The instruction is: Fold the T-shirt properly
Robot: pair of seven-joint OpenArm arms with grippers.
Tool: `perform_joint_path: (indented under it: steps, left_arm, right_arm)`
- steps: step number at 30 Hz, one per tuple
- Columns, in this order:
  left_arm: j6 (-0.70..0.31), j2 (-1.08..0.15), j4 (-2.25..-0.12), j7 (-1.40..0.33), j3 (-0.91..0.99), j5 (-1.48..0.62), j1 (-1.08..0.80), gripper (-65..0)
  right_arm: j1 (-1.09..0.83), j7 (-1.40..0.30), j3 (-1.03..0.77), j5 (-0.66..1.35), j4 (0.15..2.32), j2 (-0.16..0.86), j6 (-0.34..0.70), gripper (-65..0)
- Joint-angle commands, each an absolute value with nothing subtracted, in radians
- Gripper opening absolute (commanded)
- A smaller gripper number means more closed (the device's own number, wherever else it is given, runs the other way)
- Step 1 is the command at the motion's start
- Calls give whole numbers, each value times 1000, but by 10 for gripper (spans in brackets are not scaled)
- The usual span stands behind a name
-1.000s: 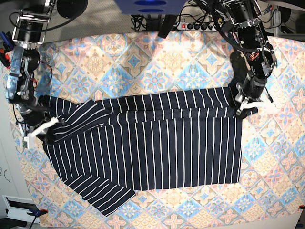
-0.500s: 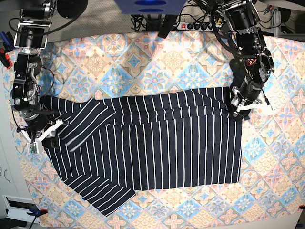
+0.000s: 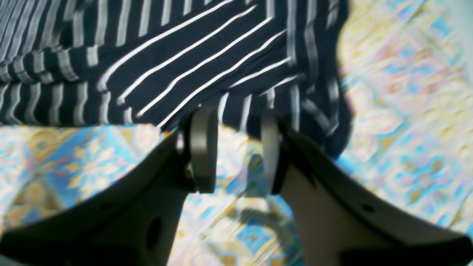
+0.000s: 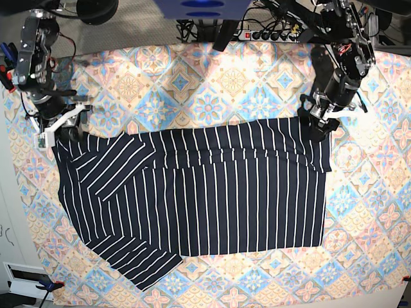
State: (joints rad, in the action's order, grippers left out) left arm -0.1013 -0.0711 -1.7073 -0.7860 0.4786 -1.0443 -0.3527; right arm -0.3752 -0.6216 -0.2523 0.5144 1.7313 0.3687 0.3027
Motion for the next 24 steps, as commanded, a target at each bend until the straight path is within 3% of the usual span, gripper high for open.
perform_joint_path:
  steps: [1, 24]
  left_arm:
    - [-111, -77, -1724, -776, 504, -1064, -354, -276]
    - [-113, -56, -1349, -774, 547, -1092, -223, -285]
  right_arm:
    - [-380, -596, -268, 533, 1742, 390, 303, -454]
    - [-404, -596, -257, 553, 1695, 360, 303, -452]
